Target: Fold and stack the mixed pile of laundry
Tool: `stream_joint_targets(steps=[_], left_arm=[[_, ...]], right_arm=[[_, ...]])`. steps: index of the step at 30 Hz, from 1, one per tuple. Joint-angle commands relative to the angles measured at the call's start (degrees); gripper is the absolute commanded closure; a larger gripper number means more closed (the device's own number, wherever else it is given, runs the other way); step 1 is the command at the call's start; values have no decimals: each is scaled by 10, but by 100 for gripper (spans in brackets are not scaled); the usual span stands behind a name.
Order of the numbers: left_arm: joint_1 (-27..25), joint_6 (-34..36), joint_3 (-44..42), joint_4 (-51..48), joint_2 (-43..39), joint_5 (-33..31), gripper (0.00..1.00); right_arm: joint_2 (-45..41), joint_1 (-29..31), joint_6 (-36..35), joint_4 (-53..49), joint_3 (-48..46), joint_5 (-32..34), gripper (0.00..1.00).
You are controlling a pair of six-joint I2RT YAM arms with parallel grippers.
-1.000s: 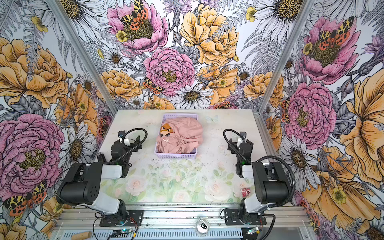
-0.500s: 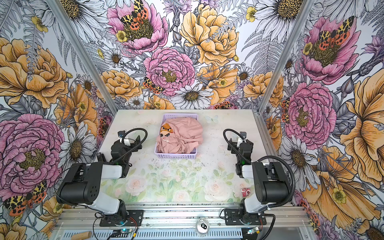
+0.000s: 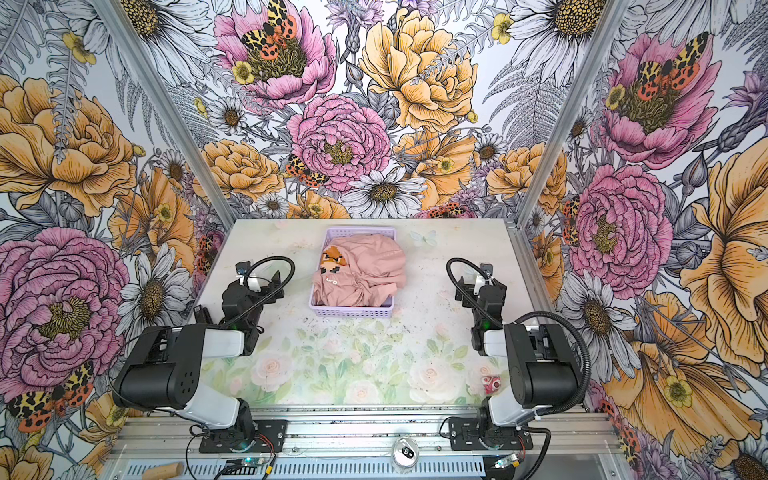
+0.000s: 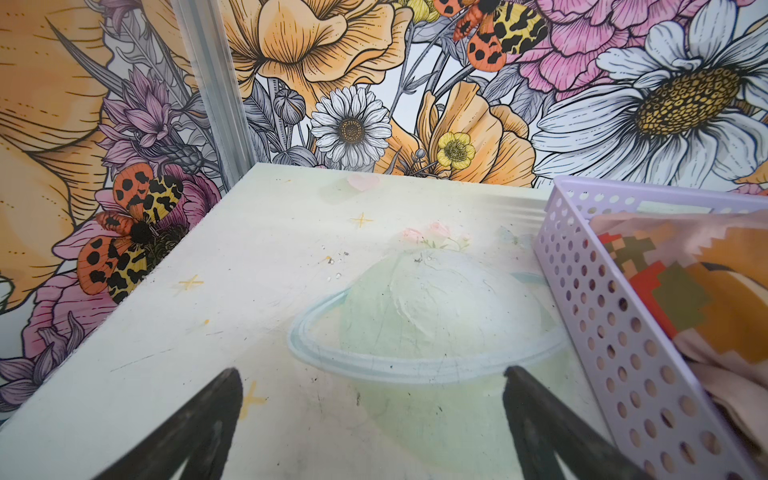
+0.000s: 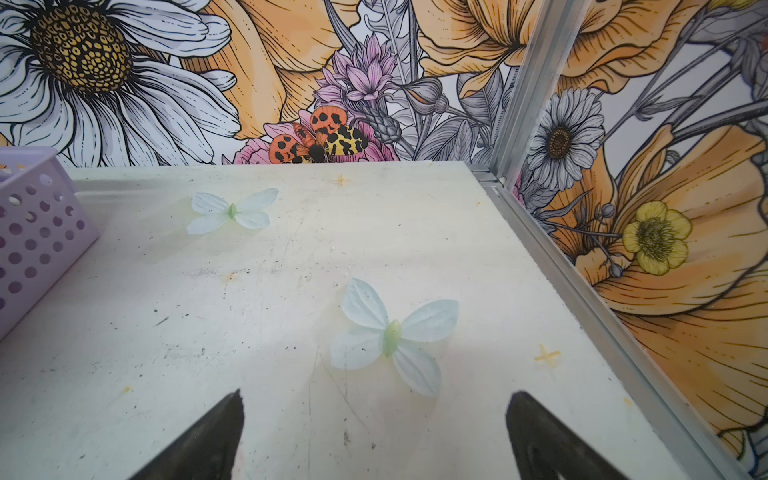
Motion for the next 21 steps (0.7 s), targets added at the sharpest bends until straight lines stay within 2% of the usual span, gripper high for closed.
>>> stream_joint_targets(steps=[1,3,4,7,9,11,14,17,21], left_arm=[[-3,-4,-3,10,4,10,1],[-4,-4,-4,8,-5,12,1],[-13,5,1,-17,-20,9,1],[-43,16,70,-218,-94,-11,1],[-45,-28,114,-344,-129,29,1],[-73,-30,139,-437,-166,47,1],[-78,-105,166,-538,-183,107,1],[-82,-182,166,-552,-174,151,1],[-92,-246,180,-503,-124,219,3]], right_arm=[[1,0,6,2,13,-5,0],[-9,2,9,-5,13,13,0],[-25,3,14,-40,25,29,0],[-84,4,29,-197,84,62,0],[-112,8,39,-264,107,72,0],[-140,18,51,-331,126,72,0],[-178,36,66,-413,144,69,0],[-218,53,83,-475,158,61,0],[-259,64,96,-528,173,28,0]])
